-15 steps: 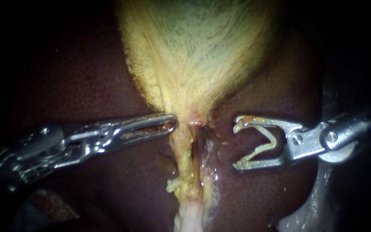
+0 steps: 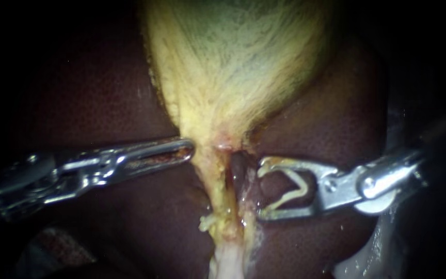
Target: Clipping second clip left tube
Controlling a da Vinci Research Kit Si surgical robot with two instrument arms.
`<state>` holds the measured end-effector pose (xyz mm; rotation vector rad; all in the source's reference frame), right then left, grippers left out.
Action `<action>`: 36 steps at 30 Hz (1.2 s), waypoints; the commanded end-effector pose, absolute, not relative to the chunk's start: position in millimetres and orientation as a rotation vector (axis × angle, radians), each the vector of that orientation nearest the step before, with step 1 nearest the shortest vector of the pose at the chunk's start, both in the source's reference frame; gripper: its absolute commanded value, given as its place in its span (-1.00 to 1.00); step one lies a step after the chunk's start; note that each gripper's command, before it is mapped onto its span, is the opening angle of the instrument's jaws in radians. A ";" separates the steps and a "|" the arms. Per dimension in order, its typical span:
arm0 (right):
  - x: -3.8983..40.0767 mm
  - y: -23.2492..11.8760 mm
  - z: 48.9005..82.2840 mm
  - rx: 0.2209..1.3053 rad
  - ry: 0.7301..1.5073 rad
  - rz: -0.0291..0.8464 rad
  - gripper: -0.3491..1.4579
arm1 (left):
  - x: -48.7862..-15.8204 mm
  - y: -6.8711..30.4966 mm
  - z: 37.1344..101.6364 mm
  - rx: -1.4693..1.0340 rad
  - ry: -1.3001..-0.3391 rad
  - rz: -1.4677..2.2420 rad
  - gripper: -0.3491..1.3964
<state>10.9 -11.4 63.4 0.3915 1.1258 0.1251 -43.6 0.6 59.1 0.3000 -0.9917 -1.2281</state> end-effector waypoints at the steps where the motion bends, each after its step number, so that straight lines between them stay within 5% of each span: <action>1: 11.5 -11.7 63.9 0.399 1.124 0.134 0.05 | -43.4 0.6 58.9 0.300 -0.994 -1.229 -1.00; 19: 13.9 -10.4 71.2 0.417 1.046 0.164 0.05 | -44.0 0.0 57.2 0.294 -0.991 -1.237 -1.00; 36: 18.7 -14.4 72.7 0.501 1.040 0.096 0.01 | -45.8 0.3 56.9 0.297 -0.988 -1.240 -1.00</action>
